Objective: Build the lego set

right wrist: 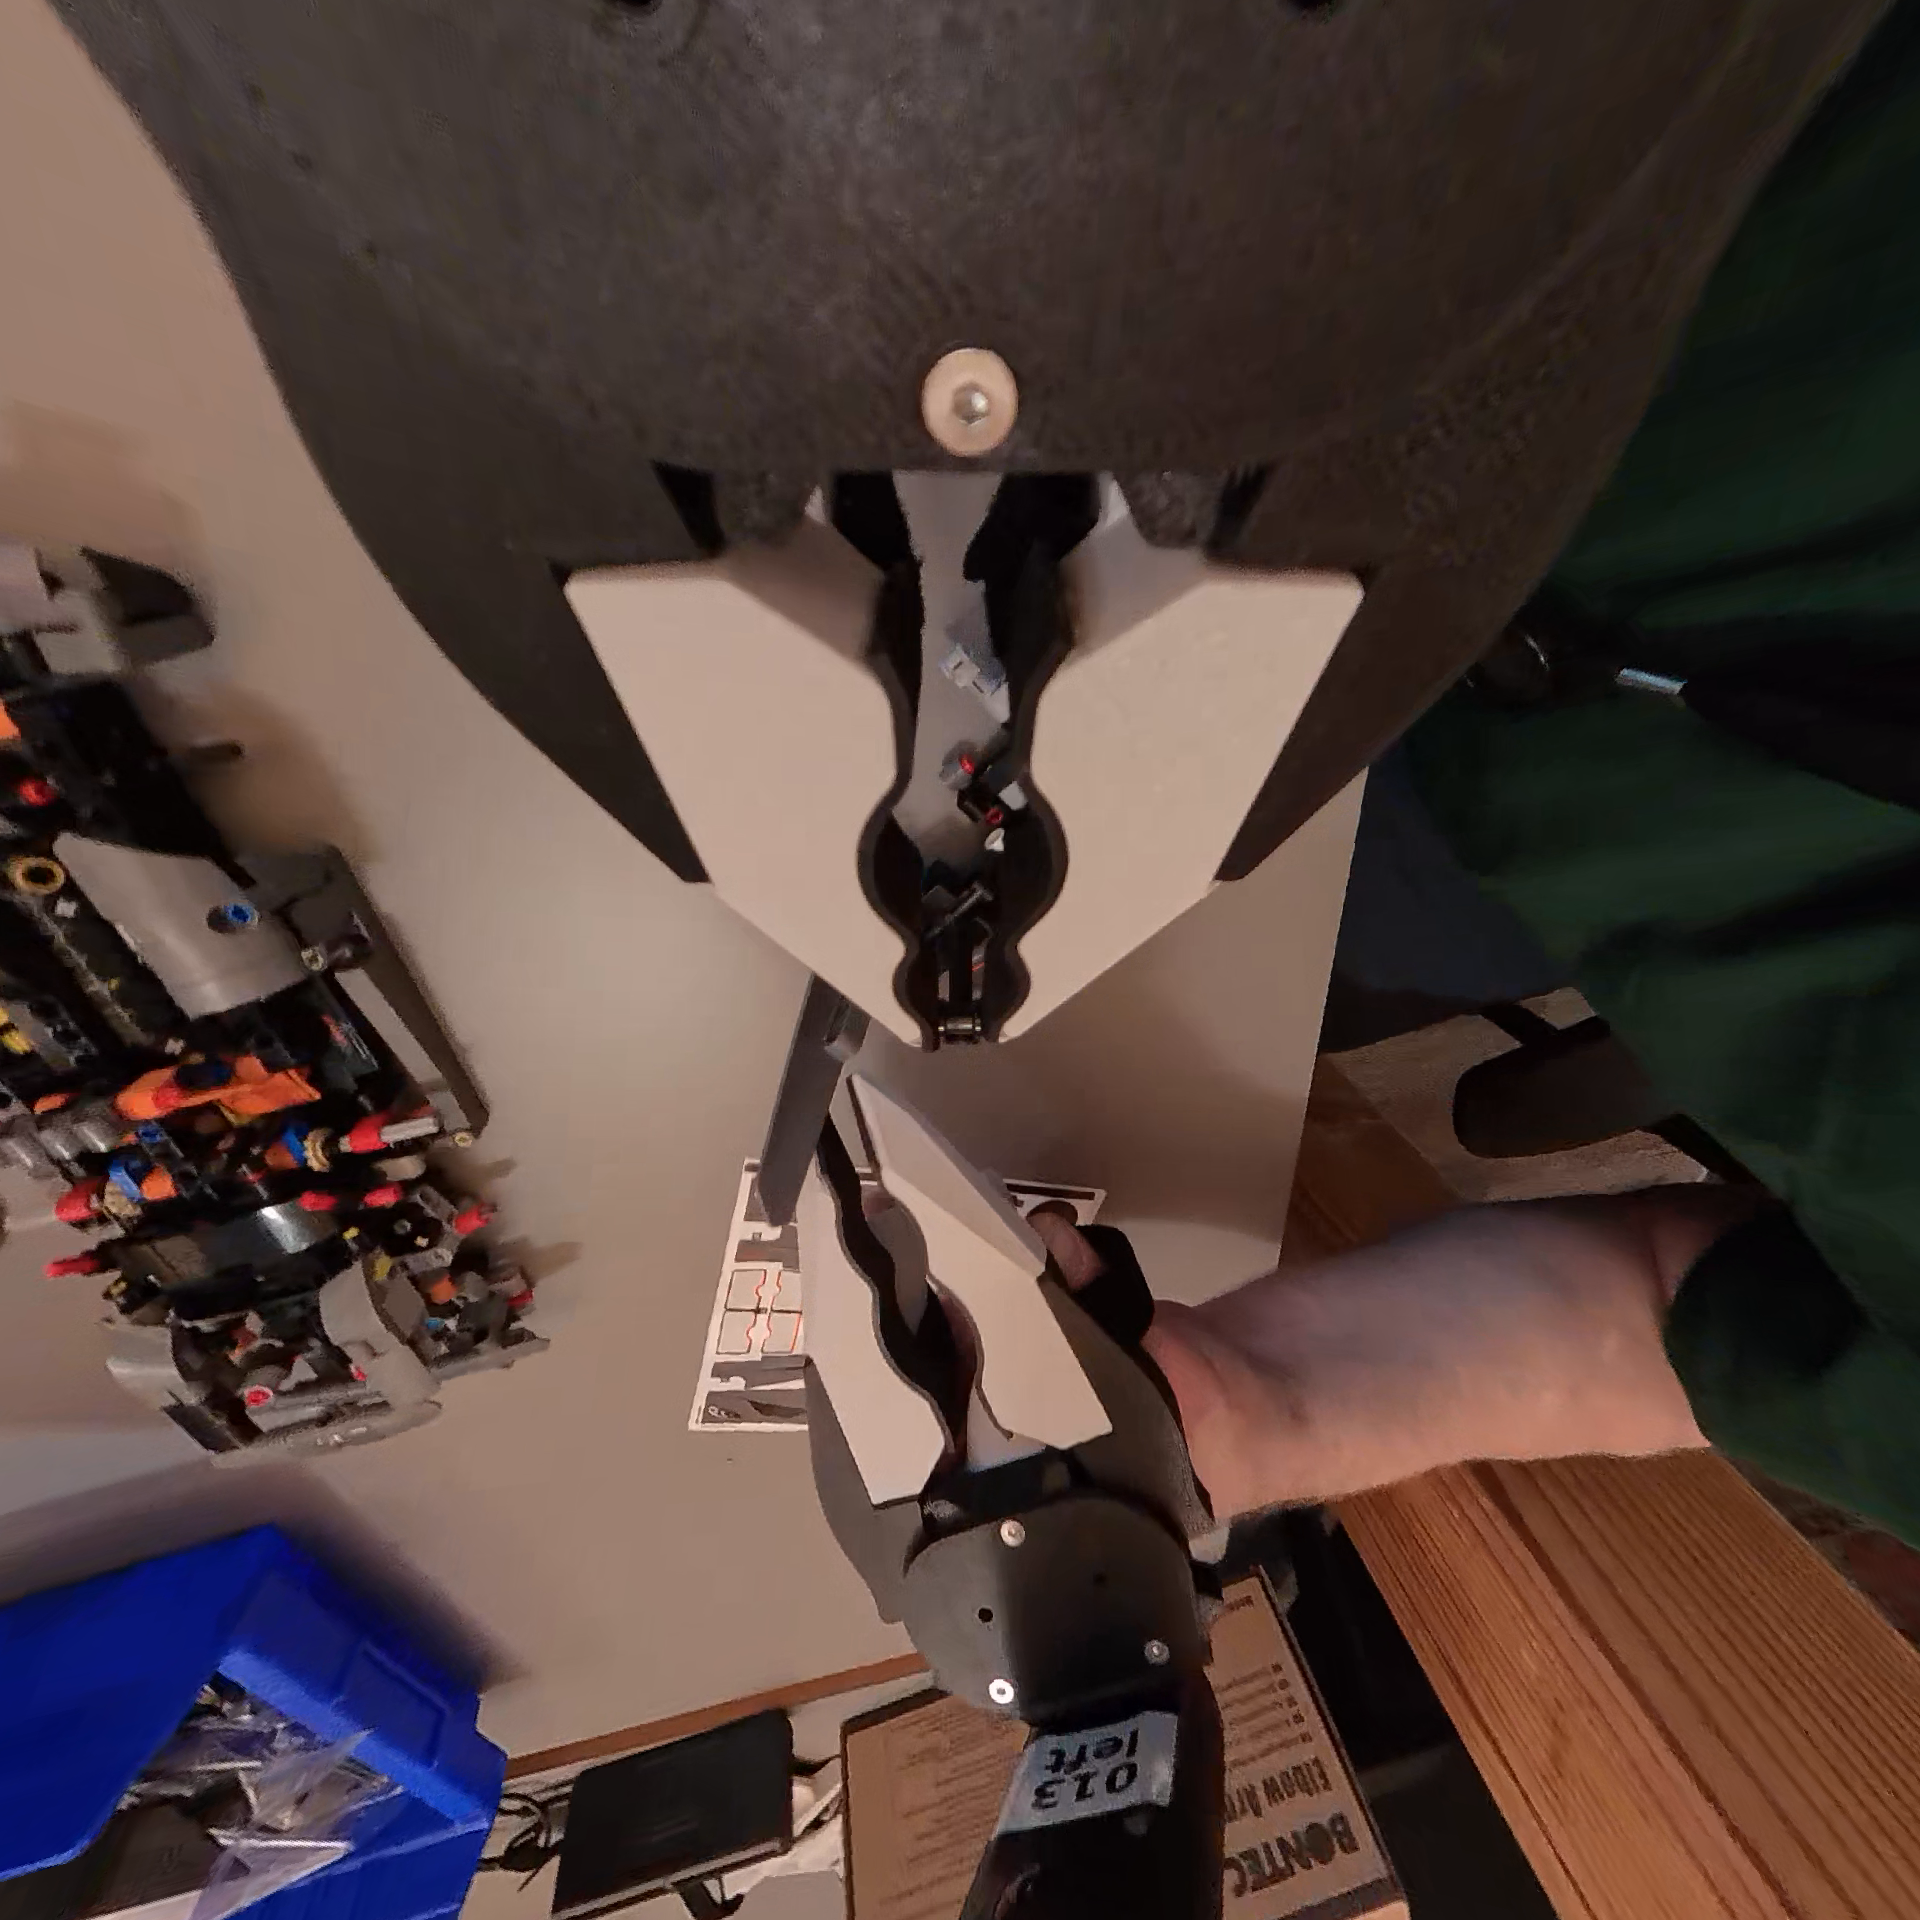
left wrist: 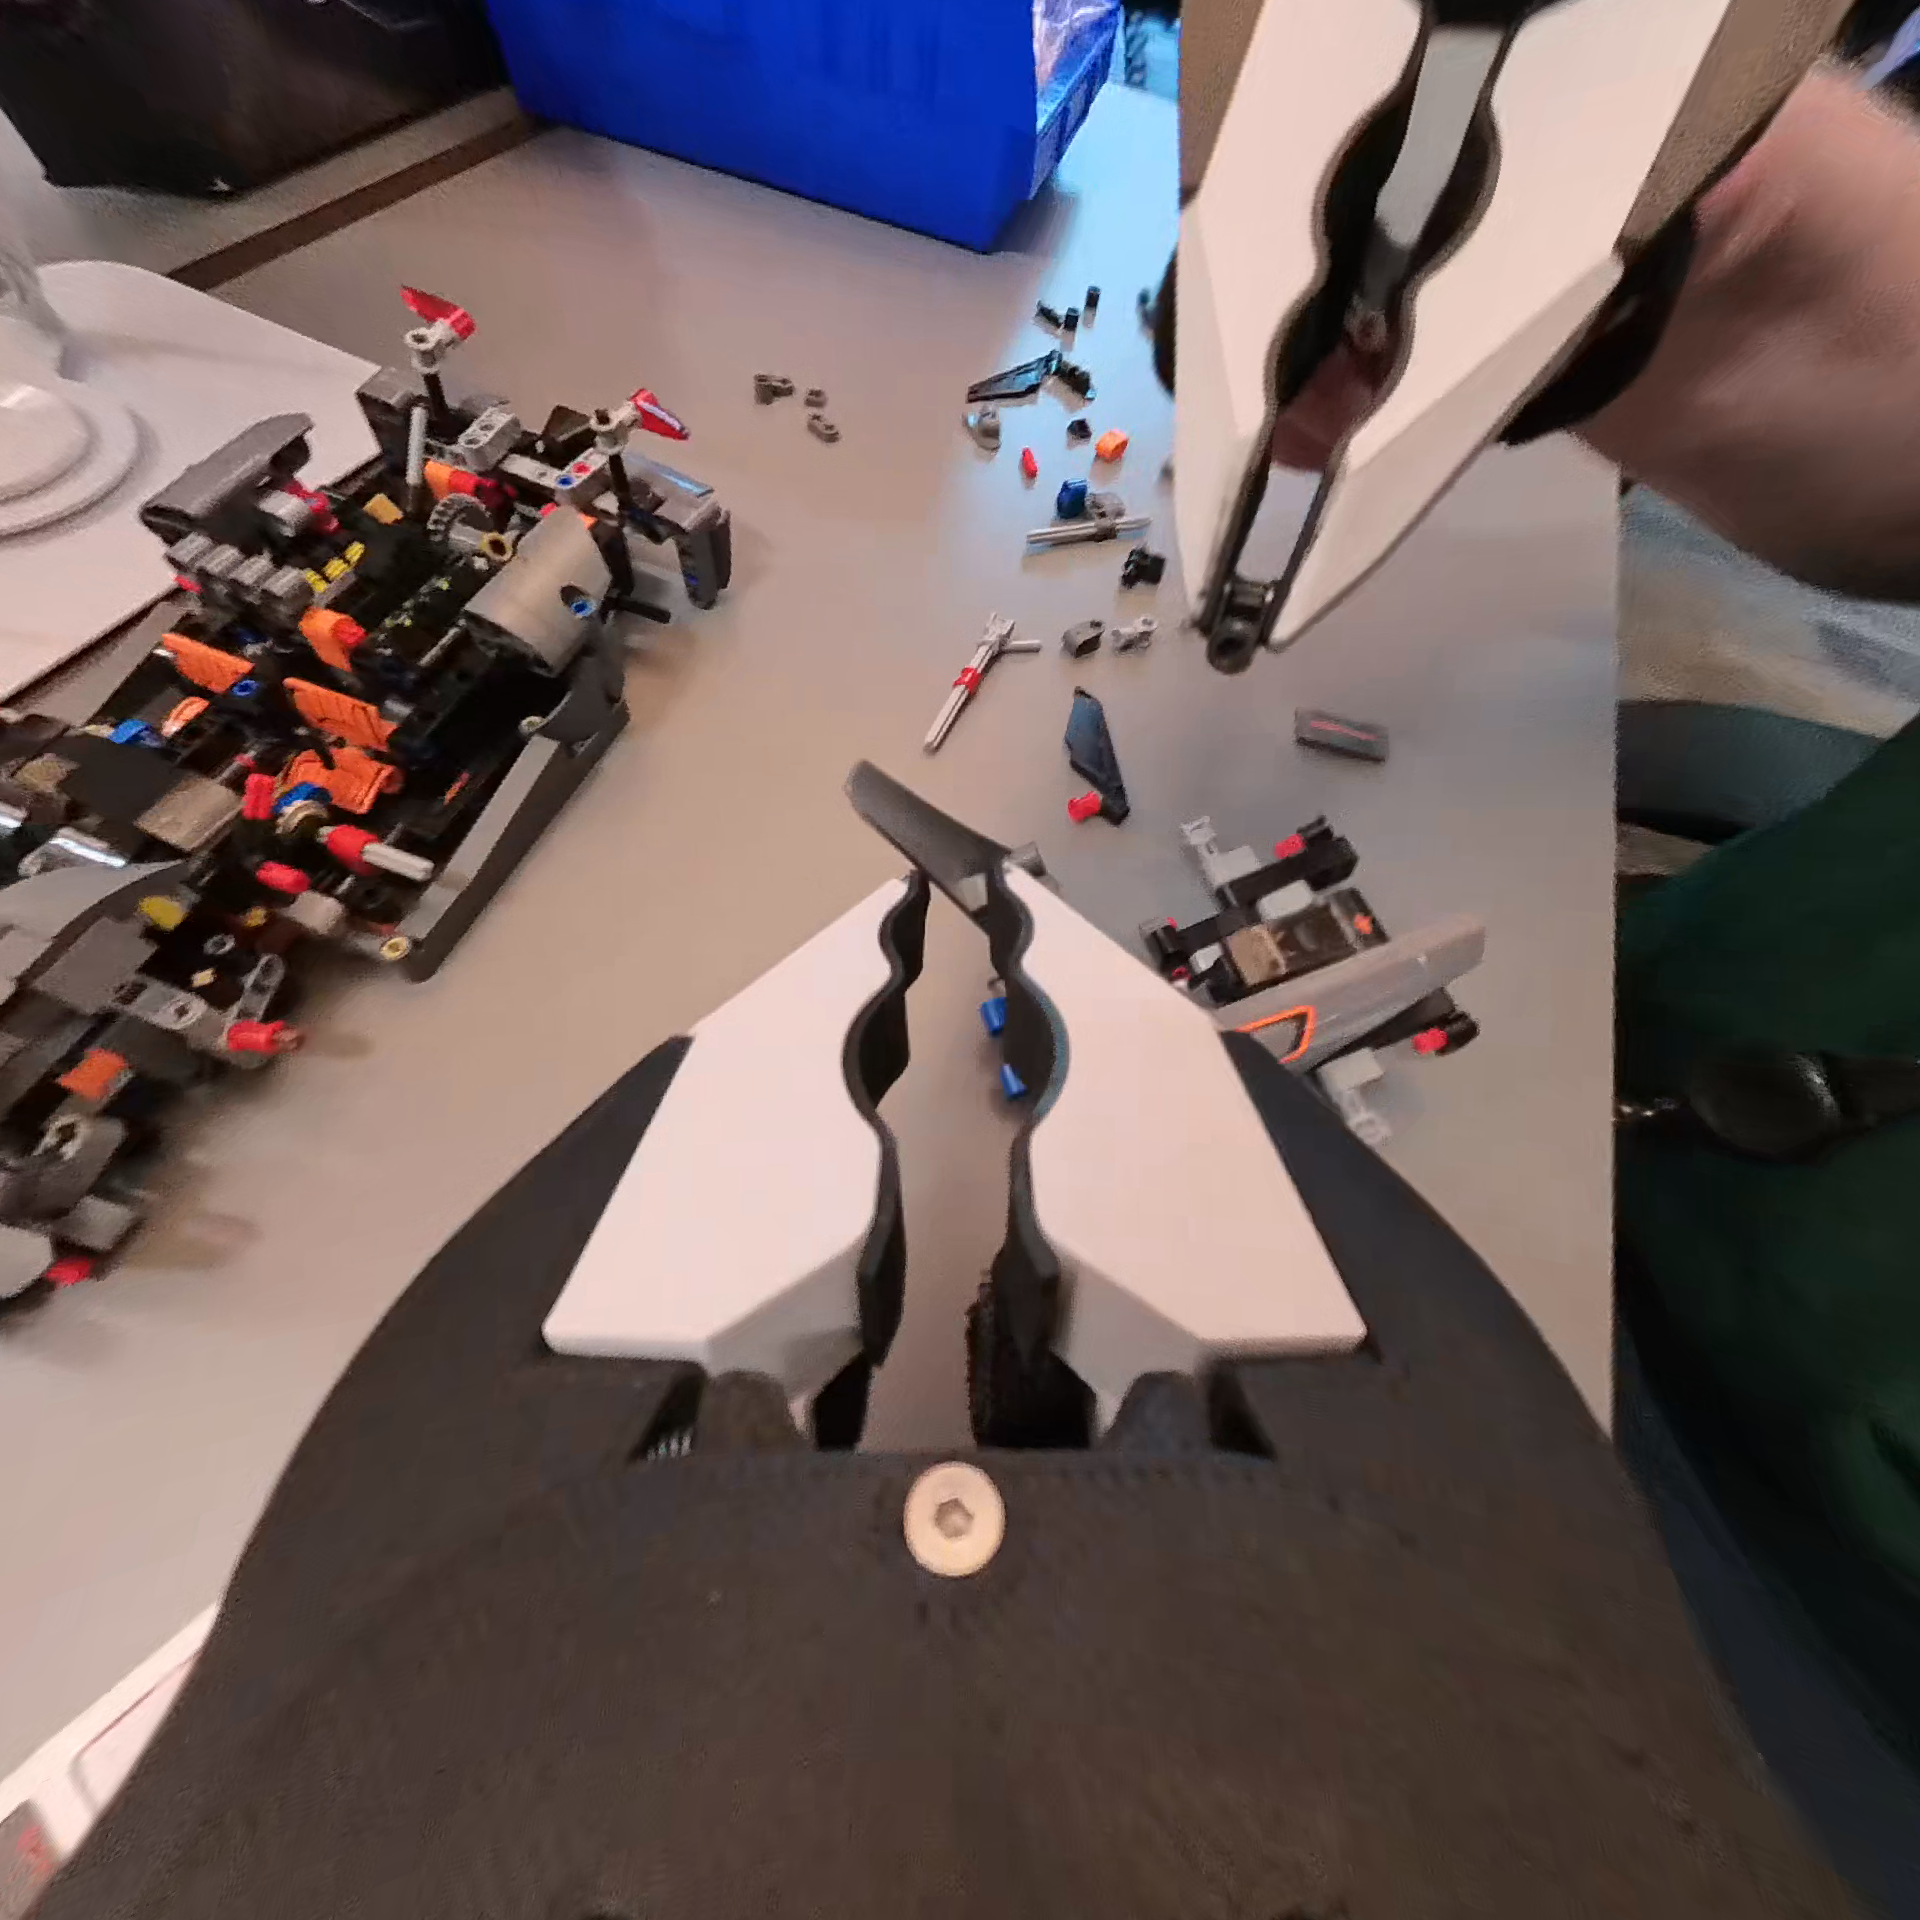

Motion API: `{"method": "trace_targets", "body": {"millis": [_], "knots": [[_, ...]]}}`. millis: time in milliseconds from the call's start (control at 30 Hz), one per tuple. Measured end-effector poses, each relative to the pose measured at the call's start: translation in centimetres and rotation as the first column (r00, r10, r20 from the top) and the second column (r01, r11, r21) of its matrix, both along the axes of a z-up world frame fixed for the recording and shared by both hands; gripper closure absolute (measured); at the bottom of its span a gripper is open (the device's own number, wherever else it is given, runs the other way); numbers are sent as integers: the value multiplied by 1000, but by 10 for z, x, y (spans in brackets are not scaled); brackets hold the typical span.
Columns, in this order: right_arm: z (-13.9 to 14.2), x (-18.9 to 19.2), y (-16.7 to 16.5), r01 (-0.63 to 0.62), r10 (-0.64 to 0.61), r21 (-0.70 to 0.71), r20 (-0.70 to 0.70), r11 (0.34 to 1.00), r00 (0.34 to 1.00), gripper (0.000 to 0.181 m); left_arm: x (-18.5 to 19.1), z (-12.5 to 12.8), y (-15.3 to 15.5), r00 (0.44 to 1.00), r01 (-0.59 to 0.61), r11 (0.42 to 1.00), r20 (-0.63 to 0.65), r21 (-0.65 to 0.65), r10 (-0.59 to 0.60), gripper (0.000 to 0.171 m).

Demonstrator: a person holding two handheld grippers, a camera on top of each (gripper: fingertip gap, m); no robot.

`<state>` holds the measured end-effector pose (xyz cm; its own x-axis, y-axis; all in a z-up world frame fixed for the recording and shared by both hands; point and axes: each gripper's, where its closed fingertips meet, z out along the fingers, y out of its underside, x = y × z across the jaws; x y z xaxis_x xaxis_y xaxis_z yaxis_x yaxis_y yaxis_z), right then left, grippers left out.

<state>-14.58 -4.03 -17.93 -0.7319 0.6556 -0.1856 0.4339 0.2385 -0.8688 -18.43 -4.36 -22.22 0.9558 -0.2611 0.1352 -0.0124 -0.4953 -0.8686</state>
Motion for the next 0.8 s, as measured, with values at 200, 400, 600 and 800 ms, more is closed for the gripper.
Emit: {"method": "trace_targets", "body": {"millis": [200, 400, 600, 800], "knots": [[-24, 21, -3, 39, -40, 47, 20, 998, 999, 176, 11, 0, 9, 998, -31, 999, 56, 13, 30, 165], [-29, 34, -5, 47, -46, 47, -9, 998, 999, 176, 16, 8, 20, 995, -75, 996, 68, 57, 71, 171], [-20, 39, 10, 91, -87, 59, -60, 994, 994, 176, 9, 12, 31, 957, -283, 955, -33, 91, 287, 171], [-18, 42, 19, 123, -116, 65, -98, 990, 988, 176, 8, 11, 29, 849, -527, 837, 55, 148, 525, 171]]}}
